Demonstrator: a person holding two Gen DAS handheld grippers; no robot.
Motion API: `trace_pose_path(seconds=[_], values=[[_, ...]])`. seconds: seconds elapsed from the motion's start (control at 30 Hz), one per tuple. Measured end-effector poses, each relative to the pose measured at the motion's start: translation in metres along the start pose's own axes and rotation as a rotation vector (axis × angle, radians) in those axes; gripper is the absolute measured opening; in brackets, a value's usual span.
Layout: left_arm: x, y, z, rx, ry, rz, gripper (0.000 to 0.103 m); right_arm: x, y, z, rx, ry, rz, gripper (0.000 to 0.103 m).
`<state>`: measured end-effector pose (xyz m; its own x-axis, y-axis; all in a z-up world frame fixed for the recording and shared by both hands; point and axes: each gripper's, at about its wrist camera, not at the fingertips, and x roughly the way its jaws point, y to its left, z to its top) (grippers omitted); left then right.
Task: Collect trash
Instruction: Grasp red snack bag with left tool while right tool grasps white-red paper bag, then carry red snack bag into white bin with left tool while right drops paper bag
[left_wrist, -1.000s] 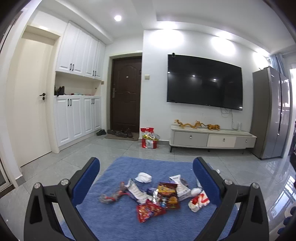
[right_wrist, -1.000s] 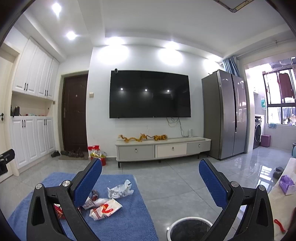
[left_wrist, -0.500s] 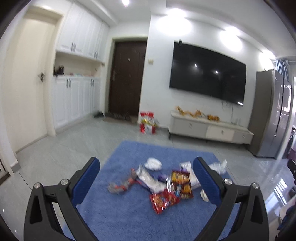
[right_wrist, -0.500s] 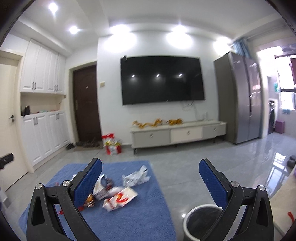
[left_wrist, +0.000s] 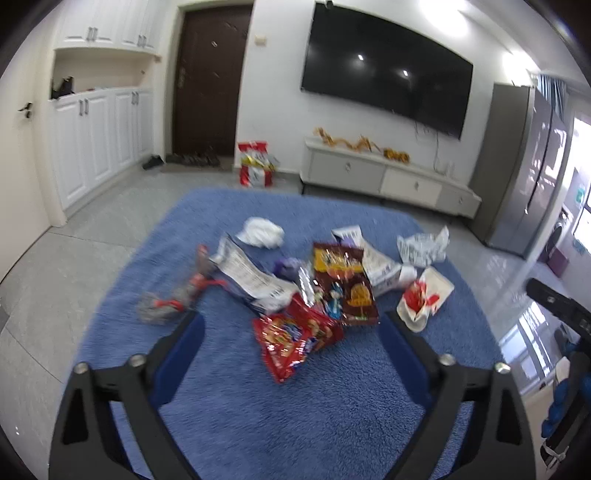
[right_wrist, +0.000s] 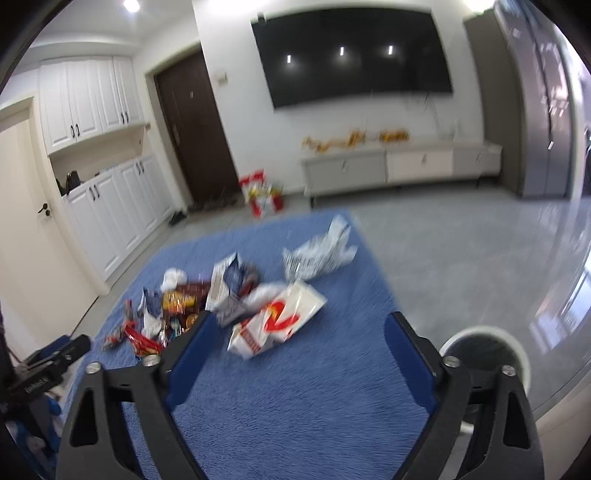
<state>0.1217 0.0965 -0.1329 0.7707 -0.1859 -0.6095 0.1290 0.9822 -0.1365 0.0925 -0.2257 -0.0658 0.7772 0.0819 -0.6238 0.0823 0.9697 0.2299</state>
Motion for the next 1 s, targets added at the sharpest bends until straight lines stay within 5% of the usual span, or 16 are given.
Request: trace_pose_path(seconds=[0.3,0.57,0.77,0.8,1.0], values=[[0.075,0.008,-0.008,-0.029,0.154,-0.032,0.064,0.105,0.006,0.002,0.050,0.193,0.083,0.084],[0.100,0.016,-0.019,-0.047,0.202,-0.046,0.042,0.165,0.011,-0.001,0.096,0.304,0.084,0.081],[0.090,0.016,-0.020,-0.040,0.185,-0.041,0.028,0.166,0.010,-0.009,0.093,0.291,0.099,0.045],[0.086,0.017,-0.020,-0.044,0.183,-0.039,0.027,0.163,0.009,-0.011,0.094,0.284,0.103,0.019],[0.065,0.018,-0.018,-0.049,0.160,-0.018,0.024,0.144,0.004,-0.016,0.085,0.271,0.123,0.013]])
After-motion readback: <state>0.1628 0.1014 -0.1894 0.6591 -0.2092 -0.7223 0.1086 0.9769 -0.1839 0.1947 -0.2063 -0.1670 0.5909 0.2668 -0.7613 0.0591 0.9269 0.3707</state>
